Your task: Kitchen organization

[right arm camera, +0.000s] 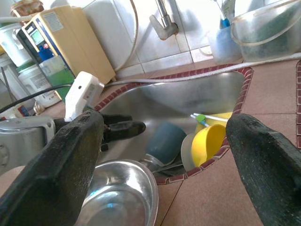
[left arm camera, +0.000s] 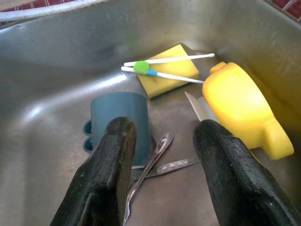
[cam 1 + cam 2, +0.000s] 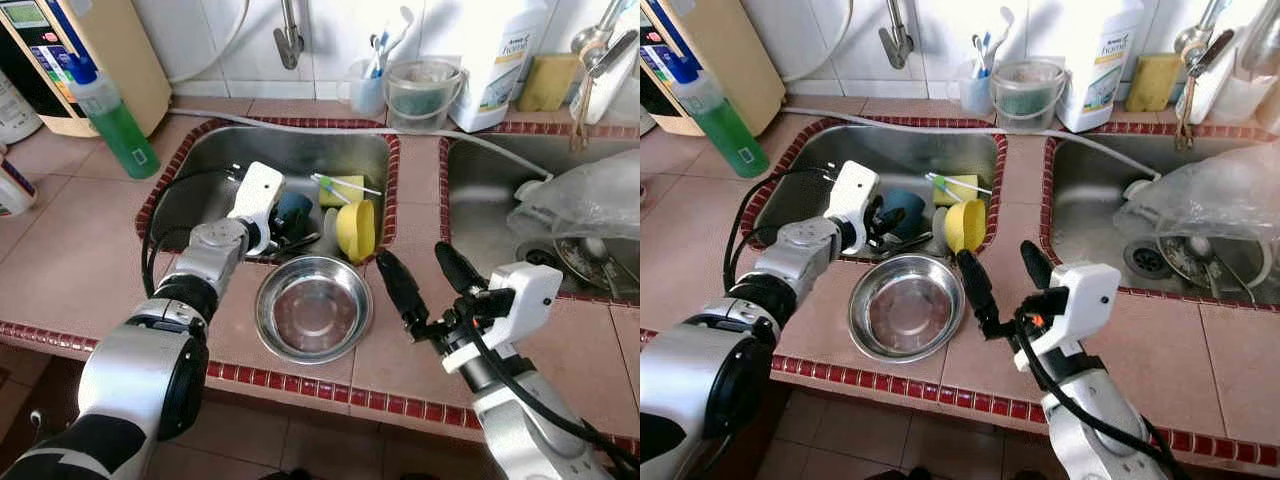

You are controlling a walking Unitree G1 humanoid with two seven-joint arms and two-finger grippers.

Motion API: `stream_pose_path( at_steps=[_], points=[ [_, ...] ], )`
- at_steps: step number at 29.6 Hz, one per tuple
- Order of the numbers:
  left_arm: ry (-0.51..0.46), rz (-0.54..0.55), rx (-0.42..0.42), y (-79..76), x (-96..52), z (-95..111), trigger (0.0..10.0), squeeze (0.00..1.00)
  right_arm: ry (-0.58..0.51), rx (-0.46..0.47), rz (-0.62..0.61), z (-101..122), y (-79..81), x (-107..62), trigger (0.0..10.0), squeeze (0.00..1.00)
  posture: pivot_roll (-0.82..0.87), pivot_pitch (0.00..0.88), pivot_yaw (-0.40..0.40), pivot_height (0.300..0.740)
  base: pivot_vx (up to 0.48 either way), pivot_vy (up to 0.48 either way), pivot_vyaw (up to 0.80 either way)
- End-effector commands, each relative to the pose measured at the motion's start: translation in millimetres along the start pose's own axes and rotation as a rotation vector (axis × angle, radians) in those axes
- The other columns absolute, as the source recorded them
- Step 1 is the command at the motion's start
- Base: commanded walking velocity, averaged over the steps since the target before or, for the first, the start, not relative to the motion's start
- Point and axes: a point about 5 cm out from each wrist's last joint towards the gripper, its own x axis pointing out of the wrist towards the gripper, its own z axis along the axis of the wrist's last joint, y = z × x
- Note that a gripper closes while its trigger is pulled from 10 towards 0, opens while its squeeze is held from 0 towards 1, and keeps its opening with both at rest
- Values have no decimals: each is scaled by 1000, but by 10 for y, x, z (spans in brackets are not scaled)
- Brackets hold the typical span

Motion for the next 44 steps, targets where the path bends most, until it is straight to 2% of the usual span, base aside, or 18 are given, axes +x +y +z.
stream_pose_path(
  at_steps=[1,13,17,18,22,28,33,38,39,40,44],
  points=[
    [-26,12,-2,89,-26,89,10000,1000,-13,0,-4,-2,0,27,10000,0,-222,139,142,740,0,0,0],
    [-176,21,-67,155,-79,224,10000,1000,-67,-15,0,-20,-75,277,10000,0,-161,92,110,740,0,0,0],
    [-209,30,-57,187,-111,248,10000,1000,-67,-19,9,-51,-83,330,10000,0,-132,77,95,740,0,0,0],
    [-220,32,-67,195,-120,251,10000,0,-65,-22,12,-59,-84,342,10000,0,-128,76,94,740,0,0,0],
    [-270,45,-83,210,-168,246,10000,0,-59,-45,23,-98,-91,398,10000,0,-114,69,84,740,0,0,0],
    [-364,113,-99,219,-283,191,10000,0,-63,-135,-4,-148,-133,485,10000,0,-106,56,77,740,0,0,0],
    [-448,156,-95,135,-465,61,10000,0,-123,-230,-117,-145,-280,522,10000,0,-99,33,66,740,0,0,0],
    [-488,187,-152,91,-586,-34,10000,0,-175,-315,-233,-108,-423,504,10000,0,-103,17,63,740,0,0,0],
    [-482,175,-123,61,-648,-104,10000,0,-177,-379,-256,-107,-480,487,10000,0,-105,17,62,740,0,0,0],
    [-477,170,-112,52,-659,-121,10000,0,-170,-405,-258,-117,-494,484,10000,0,-105,17,62,740,0,0,0],
    [-459,198,-175,51,-716,-221,10000,0,-147,-464,-291,-181,-564,491,10000,0,-104,7,49,740,0,0,0]
  ],
)
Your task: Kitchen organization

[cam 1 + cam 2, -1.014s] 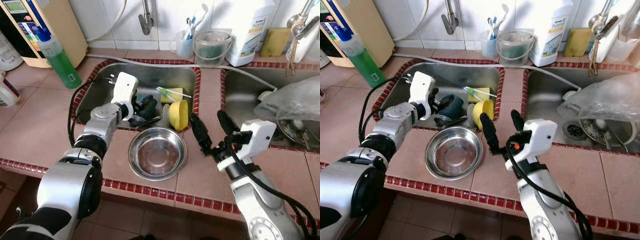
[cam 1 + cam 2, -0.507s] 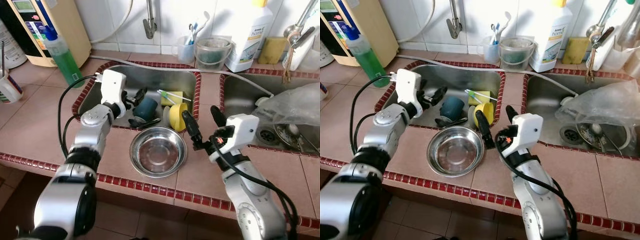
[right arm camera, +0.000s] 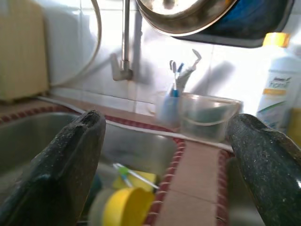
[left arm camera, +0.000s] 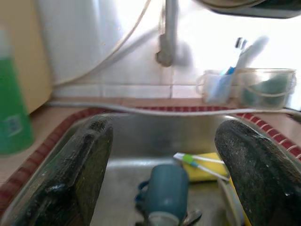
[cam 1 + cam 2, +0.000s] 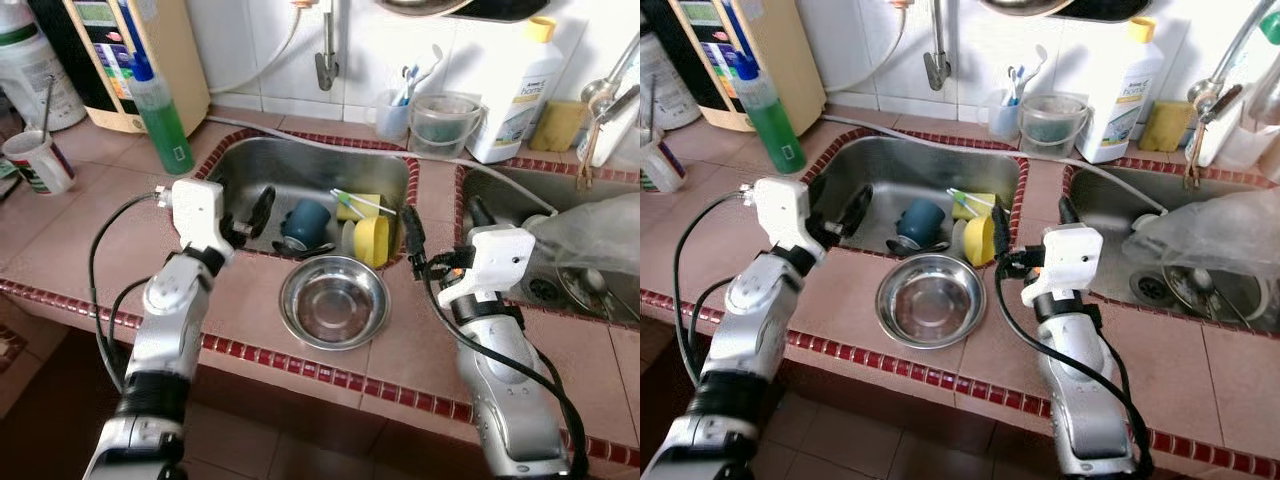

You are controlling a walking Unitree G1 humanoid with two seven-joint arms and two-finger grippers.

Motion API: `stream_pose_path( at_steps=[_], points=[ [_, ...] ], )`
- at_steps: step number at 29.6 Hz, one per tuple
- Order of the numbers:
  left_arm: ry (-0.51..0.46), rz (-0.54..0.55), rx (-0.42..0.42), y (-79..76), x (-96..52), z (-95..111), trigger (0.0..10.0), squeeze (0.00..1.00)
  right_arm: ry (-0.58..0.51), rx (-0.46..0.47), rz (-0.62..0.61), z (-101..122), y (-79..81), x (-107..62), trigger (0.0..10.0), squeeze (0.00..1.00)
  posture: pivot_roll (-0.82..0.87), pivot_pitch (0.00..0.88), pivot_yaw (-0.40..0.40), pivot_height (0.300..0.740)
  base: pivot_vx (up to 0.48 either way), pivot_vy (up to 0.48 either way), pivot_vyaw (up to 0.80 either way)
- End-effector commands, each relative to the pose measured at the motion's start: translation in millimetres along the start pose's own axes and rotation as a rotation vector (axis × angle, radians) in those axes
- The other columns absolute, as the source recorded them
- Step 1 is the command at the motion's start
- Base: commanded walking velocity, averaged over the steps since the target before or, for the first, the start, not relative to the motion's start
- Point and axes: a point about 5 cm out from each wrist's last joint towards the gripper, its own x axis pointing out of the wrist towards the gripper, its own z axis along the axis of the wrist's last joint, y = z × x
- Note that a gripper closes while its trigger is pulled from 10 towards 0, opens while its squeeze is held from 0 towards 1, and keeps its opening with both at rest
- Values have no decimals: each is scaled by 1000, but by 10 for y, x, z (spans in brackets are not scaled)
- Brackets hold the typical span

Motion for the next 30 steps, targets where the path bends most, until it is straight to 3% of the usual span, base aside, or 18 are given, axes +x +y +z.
stream_pose_path(
  at_steps=[1,11,30],
  points=[
    [-5,18,9,18,-46,14,10000,0,3,-15,-9,-41,7,18,10000,0,-103,6,47,740,0,0,0],
    [5,87,1,93,-95,59,10000,0,-16,-11,27,-95,111,108,10000,0,-76,6,29,740,0,0,0],
    [17,60,26,53,-66,96,10000,0,-1,3,57,-155,174,124,10000,0,-72,4,24,740,0,0,0]
  ],
)
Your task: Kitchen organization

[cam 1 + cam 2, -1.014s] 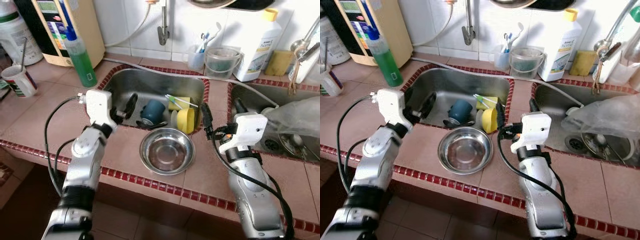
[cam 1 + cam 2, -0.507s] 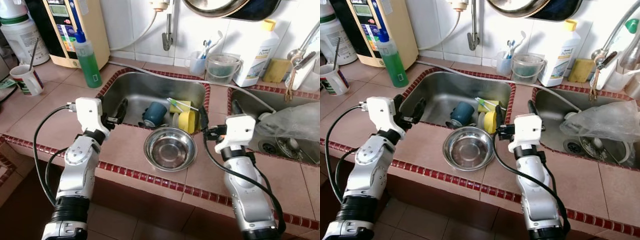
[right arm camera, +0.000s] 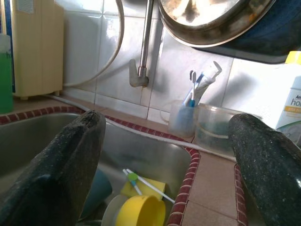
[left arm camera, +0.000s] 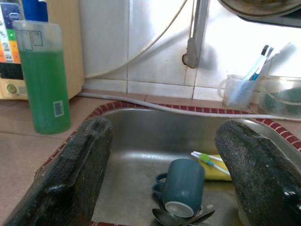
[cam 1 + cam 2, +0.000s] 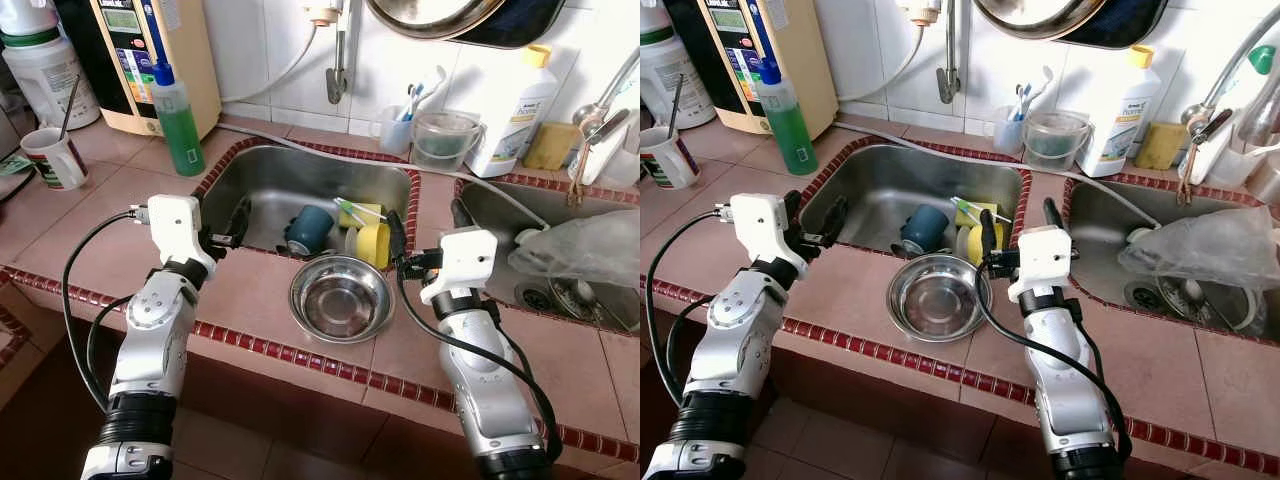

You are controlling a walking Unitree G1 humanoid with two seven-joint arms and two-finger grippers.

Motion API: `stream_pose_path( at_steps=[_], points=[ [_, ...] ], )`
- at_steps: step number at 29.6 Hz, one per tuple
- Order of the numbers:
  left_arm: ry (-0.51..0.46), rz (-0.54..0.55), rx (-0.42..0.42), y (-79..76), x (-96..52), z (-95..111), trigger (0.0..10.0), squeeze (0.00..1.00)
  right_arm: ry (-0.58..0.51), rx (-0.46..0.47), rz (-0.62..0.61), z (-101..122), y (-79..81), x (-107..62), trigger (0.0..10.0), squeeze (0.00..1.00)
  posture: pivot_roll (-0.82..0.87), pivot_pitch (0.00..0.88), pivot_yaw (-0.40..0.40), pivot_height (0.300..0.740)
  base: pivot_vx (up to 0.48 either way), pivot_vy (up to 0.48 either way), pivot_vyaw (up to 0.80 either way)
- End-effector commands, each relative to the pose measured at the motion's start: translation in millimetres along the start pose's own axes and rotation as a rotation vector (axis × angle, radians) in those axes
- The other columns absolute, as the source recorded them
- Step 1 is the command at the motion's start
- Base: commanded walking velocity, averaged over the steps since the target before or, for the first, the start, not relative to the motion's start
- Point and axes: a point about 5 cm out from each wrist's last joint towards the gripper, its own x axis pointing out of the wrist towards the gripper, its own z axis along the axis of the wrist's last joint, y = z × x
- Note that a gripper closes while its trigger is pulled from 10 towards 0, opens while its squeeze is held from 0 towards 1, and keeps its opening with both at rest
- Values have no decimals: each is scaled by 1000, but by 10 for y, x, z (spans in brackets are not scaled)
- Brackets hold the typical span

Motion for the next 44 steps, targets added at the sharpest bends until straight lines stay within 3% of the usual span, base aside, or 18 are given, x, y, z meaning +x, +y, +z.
stream_pose_path(
  at_steps=[1,7,14,17,44],
  points=[
    [-2,-27,34,-38,7,50,10000,0,26,10,0,-35,6,-15,10000,0,-72,4,24,740,0,0,0],
    [15,-83,43,-143,-19,36,10000,0,122,13,54,-167,63,-63,10000,0,-80,18,29,740,0,0,0],
    [18,-264,62,-516,-147,49,10000,0,213,102,223,-235,252,-2,10000,0,-72,31,23,740,0,0,0],
    [18,-315,82,-593,-221,52,10000,0,236,138,254,-232,282,-1,10000,0,-64,33,19,740,0,0,0],
    [18,-315,82,-593,-221,52,10000,0,236,138,254,-232,282,-1,10000,0,-64,33,19,740,0,0,0]
  ],
)
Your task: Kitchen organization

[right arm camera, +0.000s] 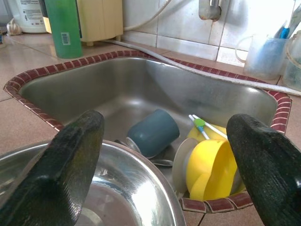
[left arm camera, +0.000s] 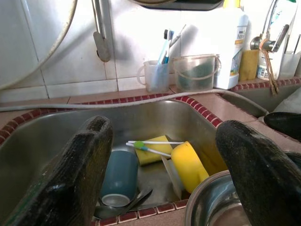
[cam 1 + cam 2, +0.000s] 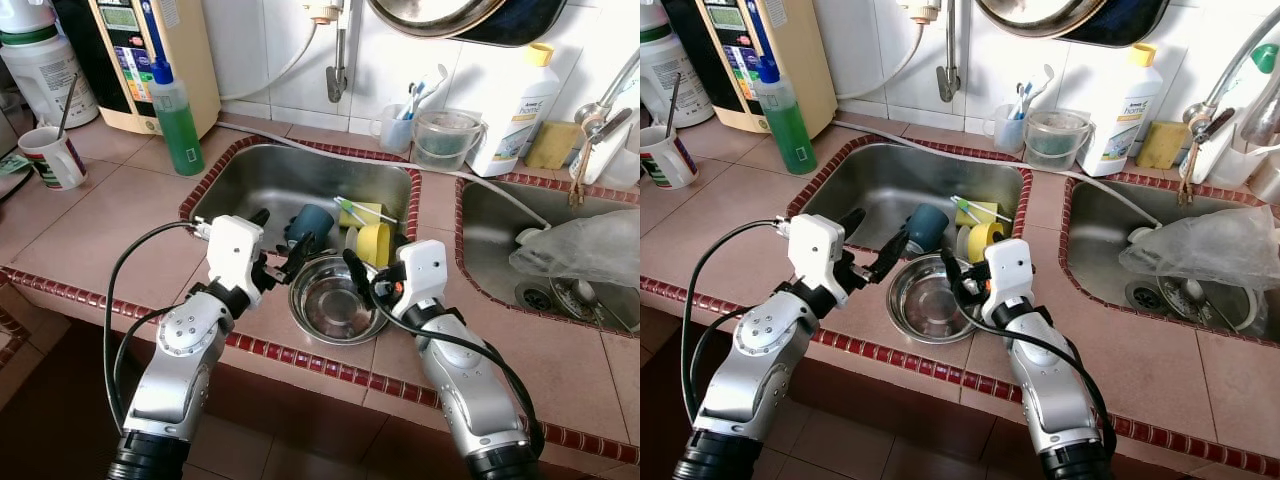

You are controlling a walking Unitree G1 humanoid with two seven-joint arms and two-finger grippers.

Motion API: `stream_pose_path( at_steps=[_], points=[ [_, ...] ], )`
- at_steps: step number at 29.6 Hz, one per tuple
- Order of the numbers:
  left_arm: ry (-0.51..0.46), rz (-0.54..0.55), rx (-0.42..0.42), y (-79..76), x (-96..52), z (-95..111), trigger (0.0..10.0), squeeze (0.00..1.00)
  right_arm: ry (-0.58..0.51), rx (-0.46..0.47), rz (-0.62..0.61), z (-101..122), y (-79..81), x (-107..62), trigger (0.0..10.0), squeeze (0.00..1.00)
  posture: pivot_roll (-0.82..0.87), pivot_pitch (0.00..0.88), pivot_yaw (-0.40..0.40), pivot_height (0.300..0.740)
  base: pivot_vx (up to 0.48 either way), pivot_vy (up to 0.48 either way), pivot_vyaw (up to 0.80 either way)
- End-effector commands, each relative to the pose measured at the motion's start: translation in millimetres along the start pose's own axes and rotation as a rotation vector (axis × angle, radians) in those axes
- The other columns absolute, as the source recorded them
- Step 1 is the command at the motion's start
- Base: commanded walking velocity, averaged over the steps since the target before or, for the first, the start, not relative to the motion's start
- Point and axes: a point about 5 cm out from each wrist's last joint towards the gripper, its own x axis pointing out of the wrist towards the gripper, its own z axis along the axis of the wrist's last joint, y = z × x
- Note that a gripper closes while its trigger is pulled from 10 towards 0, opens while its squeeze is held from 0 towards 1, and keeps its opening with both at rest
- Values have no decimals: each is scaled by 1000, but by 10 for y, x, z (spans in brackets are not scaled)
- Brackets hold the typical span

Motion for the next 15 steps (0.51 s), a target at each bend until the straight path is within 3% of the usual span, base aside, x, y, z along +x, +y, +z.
stream_pose_path(
  at_steps=[1,2,3,5,15],
  points=[
    [-4,-11,13,1,0,32,10000,0,-12,-3,5,42,7,15,10000,0,-64,33,19,740,0,0,0],
    [4,-26,18,-35,-30,42,10000,0,-1,7,16,48,4,13,10000,0,-57,38,11,740,0,0,0],
    [-8,-132,66,-152,-150,157,10000,0,59,120,38,78,-62,-142,10000,0,-36,40,-12,740,0,0,0],
    [-15,-174,84,-198,-194,201,10000,0,79,162,52,95,-78,-212,10000,0,-37,40,-12,740,0,0,0],
    [-8,-178,82,-207,-206,218,10000,0,94,171,58,120,-85,-233,10000,0,-39,44,-16,740,0,0,0]
  ],
)
